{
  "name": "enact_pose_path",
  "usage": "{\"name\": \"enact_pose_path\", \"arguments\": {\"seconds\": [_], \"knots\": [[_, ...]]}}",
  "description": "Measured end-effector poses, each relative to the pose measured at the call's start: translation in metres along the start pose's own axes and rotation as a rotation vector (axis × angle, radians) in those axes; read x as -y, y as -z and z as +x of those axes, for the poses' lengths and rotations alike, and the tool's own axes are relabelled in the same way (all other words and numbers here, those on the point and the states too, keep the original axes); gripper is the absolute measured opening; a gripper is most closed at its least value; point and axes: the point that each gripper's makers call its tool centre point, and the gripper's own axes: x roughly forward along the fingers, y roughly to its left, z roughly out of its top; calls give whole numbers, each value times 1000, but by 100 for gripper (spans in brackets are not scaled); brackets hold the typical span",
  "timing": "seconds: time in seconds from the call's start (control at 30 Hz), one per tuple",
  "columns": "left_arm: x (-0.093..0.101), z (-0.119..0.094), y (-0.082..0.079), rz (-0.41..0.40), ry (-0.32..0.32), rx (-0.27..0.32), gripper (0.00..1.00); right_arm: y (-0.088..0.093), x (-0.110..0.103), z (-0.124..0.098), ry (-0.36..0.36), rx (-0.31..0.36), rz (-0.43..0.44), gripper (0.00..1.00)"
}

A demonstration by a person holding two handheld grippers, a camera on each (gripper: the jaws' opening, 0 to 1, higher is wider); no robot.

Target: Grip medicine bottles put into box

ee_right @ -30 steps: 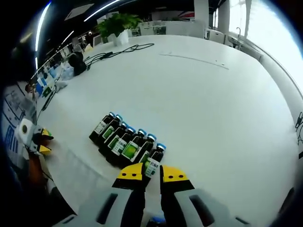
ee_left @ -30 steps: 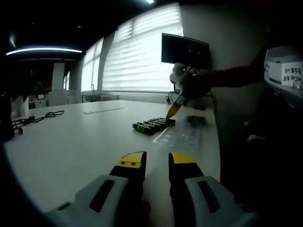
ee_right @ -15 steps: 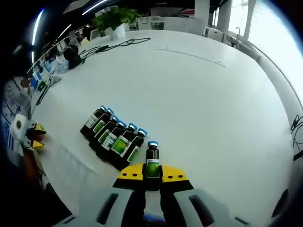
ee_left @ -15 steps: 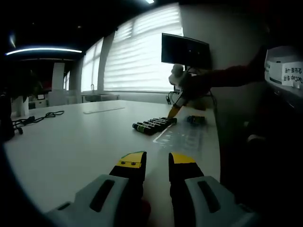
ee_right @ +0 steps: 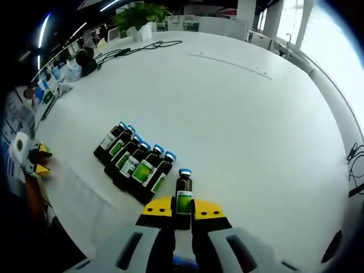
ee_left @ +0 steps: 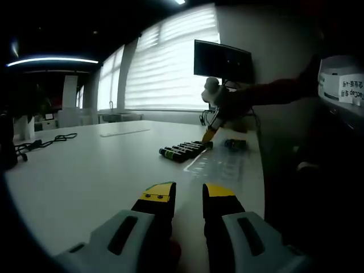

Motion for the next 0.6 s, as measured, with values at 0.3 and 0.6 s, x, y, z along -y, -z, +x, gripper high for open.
{"name": "enact_pose_path", "arguments": {"seconds": [0.3,0.6], "knots": [[0,0,0,-1,0,0,13,-2,2,-7,-3,19,12,6],[0,0,0,0,0,-1,13,-3,-1,-22,-27,51,36,6]]}}
